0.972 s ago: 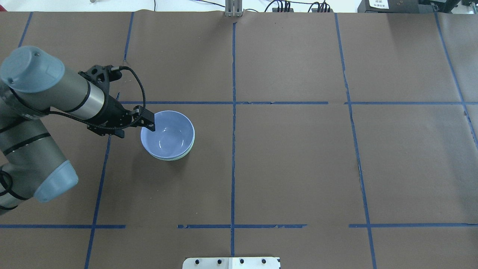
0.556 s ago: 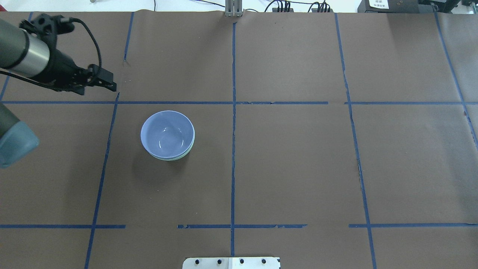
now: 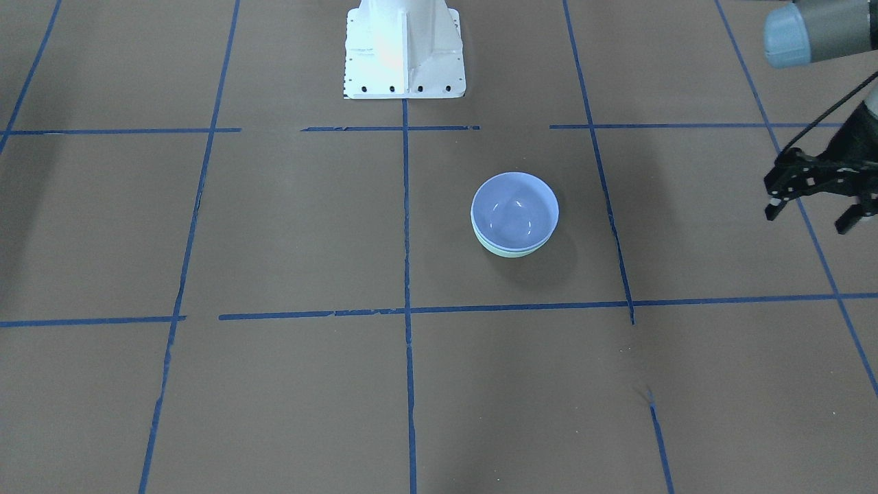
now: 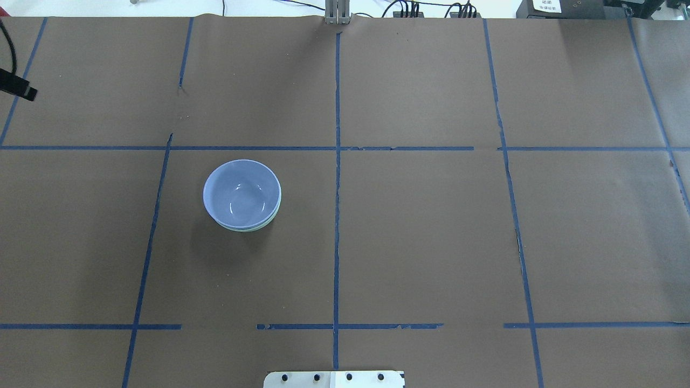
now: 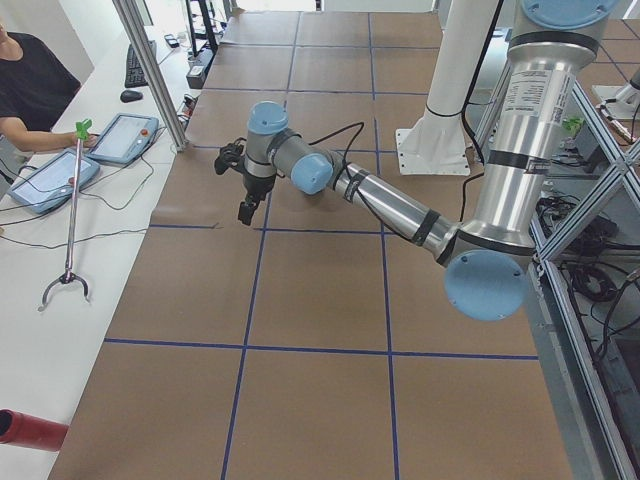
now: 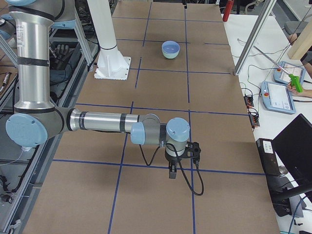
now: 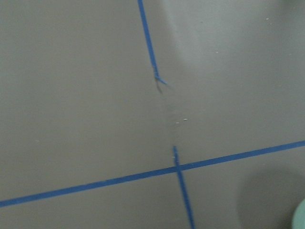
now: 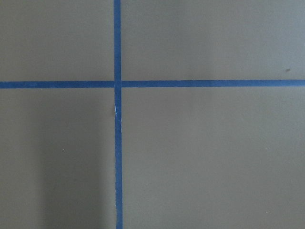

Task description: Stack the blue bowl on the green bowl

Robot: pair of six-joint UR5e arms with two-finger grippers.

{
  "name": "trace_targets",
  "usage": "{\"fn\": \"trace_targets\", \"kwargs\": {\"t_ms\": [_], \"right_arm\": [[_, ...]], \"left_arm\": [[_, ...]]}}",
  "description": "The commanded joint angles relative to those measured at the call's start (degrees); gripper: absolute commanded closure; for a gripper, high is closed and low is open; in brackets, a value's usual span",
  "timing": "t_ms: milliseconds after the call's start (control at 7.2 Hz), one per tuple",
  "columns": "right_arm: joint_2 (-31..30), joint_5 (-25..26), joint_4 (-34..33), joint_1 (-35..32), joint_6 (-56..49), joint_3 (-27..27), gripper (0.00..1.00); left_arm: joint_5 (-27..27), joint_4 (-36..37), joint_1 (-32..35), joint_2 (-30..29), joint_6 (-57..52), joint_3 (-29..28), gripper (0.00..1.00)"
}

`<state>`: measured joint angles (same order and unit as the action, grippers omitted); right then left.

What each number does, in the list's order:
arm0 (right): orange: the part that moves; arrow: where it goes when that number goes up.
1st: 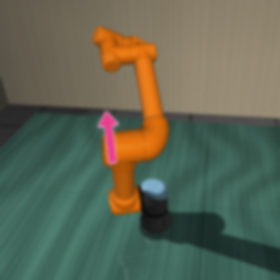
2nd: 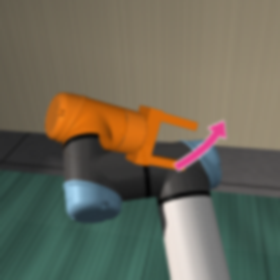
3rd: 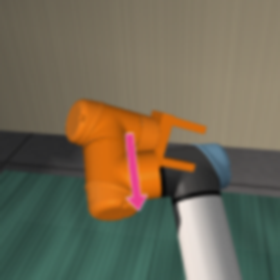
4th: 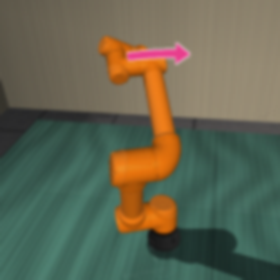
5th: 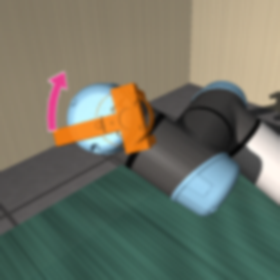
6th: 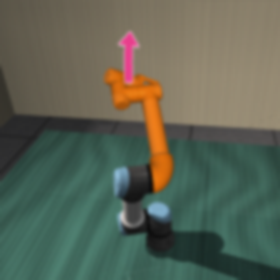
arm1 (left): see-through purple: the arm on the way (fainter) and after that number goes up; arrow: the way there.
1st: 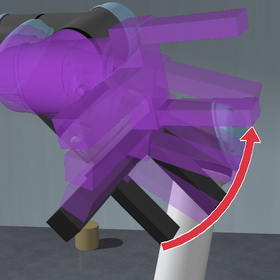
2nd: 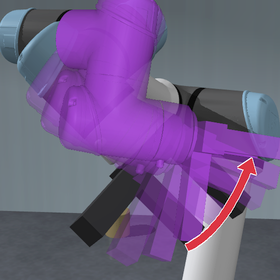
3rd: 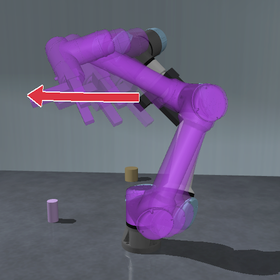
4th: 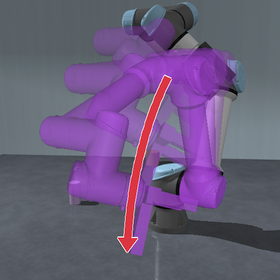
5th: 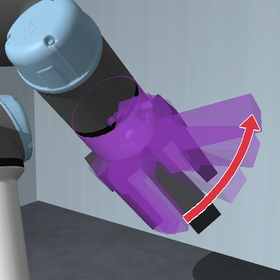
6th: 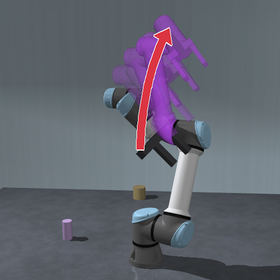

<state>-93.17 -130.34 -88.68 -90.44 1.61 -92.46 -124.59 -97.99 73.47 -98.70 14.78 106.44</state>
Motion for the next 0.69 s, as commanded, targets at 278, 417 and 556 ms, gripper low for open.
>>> {"fn": "trace_targets", "kwargs": {"t_ms": [278, 417, 556], "right_arm": [[0.0, 0.0, 0.0, 0.0, -0.02, 0.0, 0.0], [0.0, 0.0, 0.0, 0.0, -0.02, 0.0, 0.0], [0.0, 0.0, 0.0, 0.0, -0.02, 0.0, 0.0]], "left_arm": [[-7.94, -0.01, 15.01, 8.79, -12.92, -11.77, 0.0], [-7.95, 0.52, 16.17, 9.05, -15.89, -13.18, 0.0], [-8.03, 0.52, 16.44, 10.36, -16.18, -13.54, 0.0]]}}
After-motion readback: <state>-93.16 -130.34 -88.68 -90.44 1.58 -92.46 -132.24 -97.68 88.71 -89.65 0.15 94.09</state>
